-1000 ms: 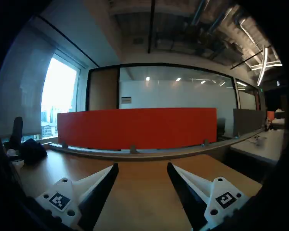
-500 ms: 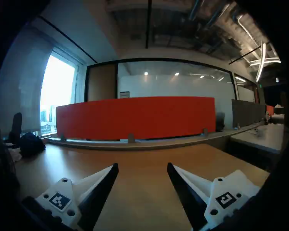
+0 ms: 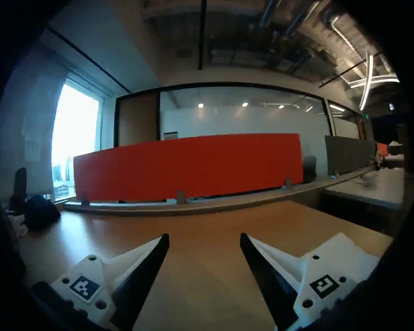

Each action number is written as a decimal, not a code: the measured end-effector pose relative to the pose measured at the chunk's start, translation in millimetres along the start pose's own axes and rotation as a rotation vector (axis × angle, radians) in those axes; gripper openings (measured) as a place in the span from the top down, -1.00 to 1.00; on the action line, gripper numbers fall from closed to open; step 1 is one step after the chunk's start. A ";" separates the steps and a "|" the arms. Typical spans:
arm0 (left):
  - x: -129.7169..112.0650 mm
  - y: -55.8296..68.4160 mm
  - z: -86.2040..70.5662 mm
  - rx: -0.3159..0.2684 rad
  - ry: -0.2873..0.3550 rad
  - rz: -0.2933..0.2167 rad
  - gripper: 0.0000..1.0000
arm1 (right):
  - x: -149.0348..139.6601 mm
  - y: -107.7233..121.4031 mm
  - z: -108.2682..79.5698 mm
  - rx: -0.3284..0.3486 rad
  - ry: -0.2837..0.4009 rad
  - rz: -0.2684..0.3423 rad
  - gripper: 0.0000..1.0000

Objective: Fold towel

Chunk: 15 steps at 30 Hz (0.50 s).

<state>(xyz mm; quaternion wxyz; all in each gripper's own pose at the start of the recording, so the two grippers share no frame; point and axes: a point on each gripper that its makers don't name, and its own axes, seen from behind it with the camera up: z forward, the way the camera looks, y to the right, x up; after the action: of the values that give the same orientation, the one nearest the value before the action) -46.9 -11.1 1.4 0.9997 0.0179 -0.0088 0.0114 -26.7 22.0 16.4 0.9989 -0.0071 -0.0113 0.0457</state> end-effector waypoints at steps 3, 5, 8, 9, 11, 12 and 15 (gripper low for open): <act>0.1 0.1 -0.1 0.000 0.000 0.000 -0.80 | -3.9 1.1 1.3 -0.001 -0.007 0.009 -0.99; 0.2 0.3 -0.1 0.000 0.000 0.000 -0.80 | -6.7 0.9 1.6 -0.002 -0.009 0.009 -0.99; 0.1 0.1 -0.1 0.000 0.000 0.000 -0.80 | -10.0 -1.1 2.0 0.003 -0.010 0.003 -0.99; 0.2 0.1 -0.1 0.000 0.000 0.000 -0.80 | -10.8 -1.8 1.9 0.005 -0.010 -0.001 -0.99; 0.4 0.1 -0.1 0.000 0.000 0.000 -0.80 | -11.9 -2.8 1.2 0.008 -0.008 -0.011 -0.99; 0.4 0.1 -0.1 0.000 0.000 0.000 -0.80 | -12.2 -3.0 0.8 0.009 -0.007 -0.016 -0.99; 0.3 0.0 0.0 0.000 0.000 0.000 -0.80 | -11.8 -2.8 -0.3 0.009 -0.002 -0.028 -0.99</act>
<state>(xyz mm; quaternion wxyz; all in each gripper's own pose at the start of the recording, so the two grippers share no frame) -46.6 -11.1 1.4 0.9997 0.0179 -0.0087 0.0114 -38.2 18.0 15.9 0.9994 -0.0025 -0.0124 0.0318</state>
